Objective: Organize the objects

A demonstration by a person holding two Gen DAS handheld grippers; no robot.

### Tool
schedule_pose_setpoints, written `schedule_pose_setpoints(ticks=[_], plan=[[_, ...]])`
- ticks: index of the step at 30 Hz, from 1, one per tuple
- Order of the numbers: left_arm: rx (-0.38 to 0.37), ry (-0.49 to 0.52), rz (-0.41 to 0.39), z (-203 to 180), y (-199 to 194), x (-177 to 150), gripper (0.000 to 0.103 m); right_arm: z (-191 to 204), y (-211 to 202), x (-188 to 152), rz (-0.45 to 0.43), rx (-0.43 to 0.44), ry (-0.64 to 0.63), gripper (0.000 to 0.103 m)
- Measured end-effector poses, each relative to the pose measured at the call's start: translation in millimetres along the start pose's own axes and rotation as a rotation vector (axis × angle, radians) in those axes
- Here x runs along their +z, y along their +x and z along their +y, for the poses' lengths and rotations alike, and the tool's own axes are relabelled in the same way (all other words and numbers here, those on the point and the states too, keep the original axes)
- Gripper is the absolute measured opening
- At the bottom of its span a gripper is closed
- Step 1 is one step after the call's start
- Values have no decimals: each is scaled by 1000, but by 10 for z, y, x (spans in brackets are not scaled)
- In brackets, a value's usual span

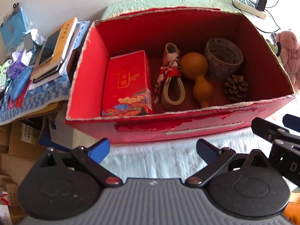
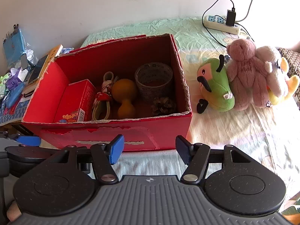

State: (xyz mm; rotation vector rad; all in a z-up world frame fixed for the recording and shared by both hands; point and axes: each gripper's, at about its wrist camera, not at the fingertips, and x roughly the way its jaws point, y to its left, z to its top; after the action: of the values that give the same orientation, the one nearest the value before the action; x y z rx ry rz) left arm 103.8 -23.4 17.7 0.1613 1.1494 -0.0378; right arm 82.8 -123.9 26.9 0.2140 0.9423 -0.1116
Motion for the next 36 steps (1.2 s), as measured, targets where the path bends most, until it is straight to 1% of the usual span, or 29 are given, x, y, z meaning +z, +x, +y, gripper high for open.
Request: schedule_pose_setpoints(ticks=[5, 10, 12, 16, 18, 21, 24, 29, 36], plan=[[-11, 2, 6, 46, 9, 2, 99, 24, 30, 26, 27, -2, 9, 64], [-46, -2, 38, 115, 3, 1, 99, 30, 37, 81, 84, 28, 15, 64], [-67, -9, 52, 142, -16, 4, 99, 51, -2, 94, 86, 37, 3, 64], [-81, 13, 48, 155, -133, 33, 99, 80, -119, 173, 69, 46, -20, 64], [-93, 17, 35, 183, -209, 66, 99, 85, -201, 222, 56, 62, -24, 64], [-98, 29, 0, 208, -345, 135, 99, 111, -296, 302, 29, 59, -43, 64], [-72, 35, -33, 215, -418, 220, 99, 114, -329, 373, 1, 51, -42, 64], [-70, 35, -72, 238, -427, 336, 99, 111, -291, 439, -30, 56, -37, 64], [-12, 27, -156, 238, -390, 446, 99, 96, -183, 533, -70, 29, -24, 68]])
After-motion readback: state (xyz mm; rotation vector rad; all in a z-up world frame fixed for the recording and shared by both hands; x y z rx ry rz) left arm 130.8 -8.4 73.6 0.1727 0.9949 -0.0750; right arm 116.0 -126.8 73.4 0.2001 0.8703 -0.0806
